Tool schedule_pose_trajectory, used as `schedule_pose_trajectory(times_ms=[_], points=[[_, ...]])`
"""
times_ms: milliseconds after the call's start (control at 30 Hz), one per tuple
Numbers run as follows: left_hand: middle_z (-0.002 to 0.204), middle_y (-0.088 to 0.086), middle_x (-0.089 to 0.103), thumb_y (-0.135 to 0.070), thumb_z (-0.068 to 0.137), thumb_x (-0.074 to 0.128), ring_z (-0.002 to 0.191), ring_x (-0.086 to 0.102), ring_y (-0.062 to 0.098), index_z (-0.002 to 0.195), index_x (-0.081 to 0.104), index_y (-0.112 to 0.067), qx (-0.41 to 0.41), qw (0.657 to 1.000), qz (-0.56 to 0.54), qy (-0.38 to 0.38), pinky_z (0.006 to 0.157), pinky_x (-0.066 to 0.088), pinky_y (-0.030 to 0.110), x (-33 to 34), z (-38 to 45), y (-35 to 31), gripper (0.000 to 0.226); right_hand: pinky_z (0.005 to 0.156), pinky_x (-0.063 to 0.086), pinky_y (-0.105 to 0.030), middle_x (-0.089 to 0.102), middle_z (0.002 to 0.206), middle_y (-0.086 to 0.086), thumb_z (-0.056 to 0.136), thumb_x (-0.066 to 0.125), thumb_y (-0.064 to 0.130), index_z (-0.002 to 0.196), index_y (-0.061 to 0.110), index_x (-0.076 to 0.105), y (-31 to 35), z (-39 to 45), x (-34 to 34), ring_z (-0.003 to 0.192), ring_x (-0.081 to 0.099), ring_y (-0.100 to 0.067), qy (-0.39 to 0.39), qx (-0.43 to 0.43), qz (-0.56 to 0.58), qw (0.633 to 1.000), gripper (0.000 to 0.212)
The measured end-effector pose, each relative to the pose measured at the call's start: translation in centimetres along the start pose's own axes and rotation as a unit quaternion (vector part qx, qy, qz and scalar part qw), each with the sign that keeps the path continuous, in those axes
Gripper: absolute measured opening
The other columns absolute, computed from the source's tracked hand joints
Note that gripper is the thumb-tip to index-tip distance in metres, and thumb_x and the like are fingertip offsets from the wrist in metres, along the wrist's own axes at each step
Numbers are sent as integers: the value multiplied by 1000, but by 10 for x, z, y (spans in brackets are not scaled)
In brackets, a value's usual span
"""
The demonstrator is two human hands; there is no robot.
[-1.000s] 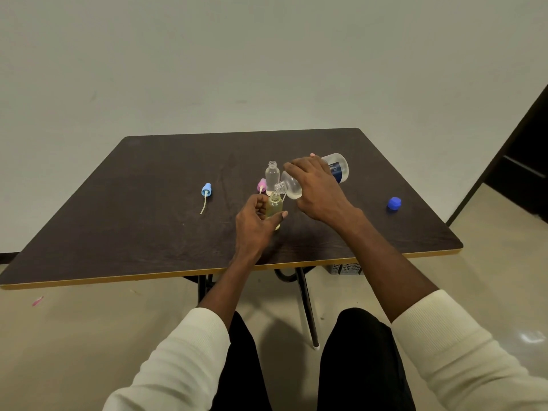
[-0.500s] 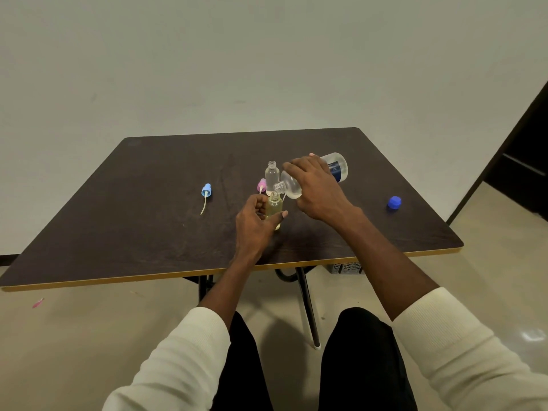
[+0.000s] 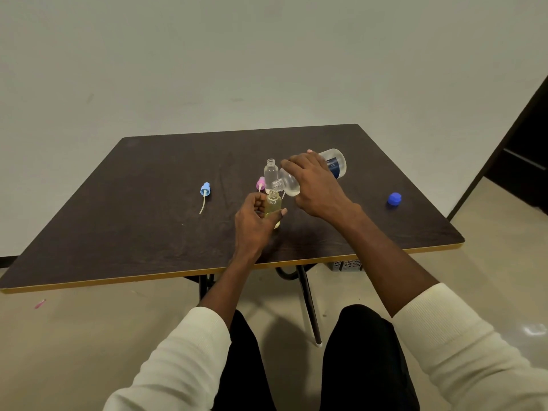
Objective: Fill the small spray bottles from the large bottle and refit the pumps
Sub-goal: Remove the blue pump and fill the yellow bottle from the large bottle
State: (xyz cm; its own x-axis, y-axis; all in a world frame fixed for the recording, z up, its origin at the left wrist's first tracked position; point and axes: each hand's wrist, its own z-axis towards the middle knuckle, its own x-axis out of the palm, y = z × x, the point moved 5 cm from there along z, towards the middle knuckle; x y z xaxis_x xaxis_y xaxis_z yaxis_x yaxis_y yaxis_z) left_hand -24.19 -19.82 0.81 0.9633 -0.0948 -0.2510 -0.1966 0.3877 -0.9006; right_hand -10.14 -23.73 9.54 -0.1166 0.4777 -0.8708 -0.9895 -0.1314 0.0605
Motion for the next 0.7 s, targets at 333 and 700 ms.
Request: schedule_pose_trajectory(times_ms=[333, 700], points=[[98, -2, 66, -24, 76, 86, 85, 61, 7, 106, 59, -16, 0, 1000, 6, 1, 68, 48, 7, 0, 0, -2, 41, 119, 11, -40, 51, 138, -10, 74, 78, 10, 138, 13, 48, 0, 0, -2, 132, 40, -27, 7, 4, 5, 1000, 70], [94, -4, 68, -26, 75, 87, 85, 65, 14, 101, 58, -21, -1, 1000, -1, -3, 68, 52, 14, 1, 1, -1, 39, 119, 12, -42, 52, 136, -10, 71, 77, 10, 137, 13, 49, 1, 1, -1, 130, 41, -27, 6, -2, 1, 1000, 72]])
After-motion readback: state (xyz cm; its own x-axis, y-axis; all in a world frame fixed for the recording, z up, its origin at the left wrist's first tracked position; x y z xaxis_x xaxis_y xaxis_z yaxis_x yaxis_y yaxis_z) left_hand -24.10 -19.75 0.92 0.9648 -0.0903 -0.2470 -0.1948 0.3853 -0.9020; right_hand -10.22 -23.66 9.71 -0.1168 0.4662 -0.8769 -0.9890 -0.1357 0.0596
